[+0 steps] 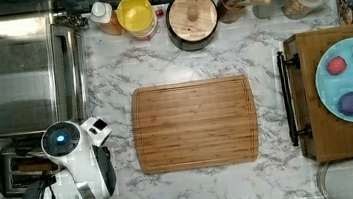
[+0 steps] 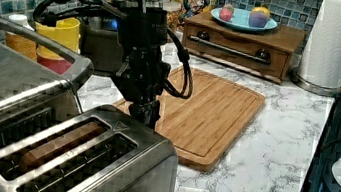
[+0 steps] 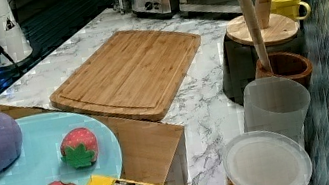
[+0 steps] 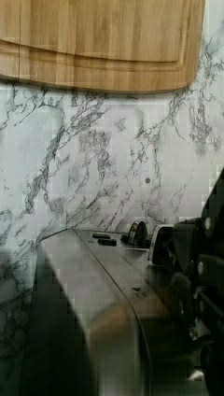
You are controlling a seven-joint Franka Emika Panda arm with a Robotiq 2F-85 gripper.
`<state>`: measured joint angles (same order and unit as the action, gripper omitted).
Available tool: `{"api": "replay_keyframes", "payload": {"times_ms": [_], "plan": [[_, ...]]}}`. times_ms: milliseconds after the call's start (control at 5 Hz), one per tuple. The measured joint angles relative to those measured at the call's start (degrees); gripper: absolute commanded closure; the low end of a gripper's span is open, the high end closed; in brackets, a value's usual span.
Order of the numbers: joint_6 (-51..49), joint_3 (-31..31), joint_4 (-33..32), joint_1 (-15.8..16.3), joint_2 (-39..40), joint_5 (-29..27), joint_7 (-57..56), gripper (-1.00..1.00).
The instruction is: Turn on the toaster.
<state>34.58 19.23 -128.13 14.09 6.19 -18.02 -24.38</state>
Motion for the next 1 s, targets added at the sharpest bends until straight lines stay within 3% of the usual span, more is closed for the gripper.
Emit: {"api": "replay_keyframes", "payload": {"times_ms": [1000], "plan": [[11.47,0.64,-9.51,-0.71,-4.79,-8.81,-5.39,1.0]]}}
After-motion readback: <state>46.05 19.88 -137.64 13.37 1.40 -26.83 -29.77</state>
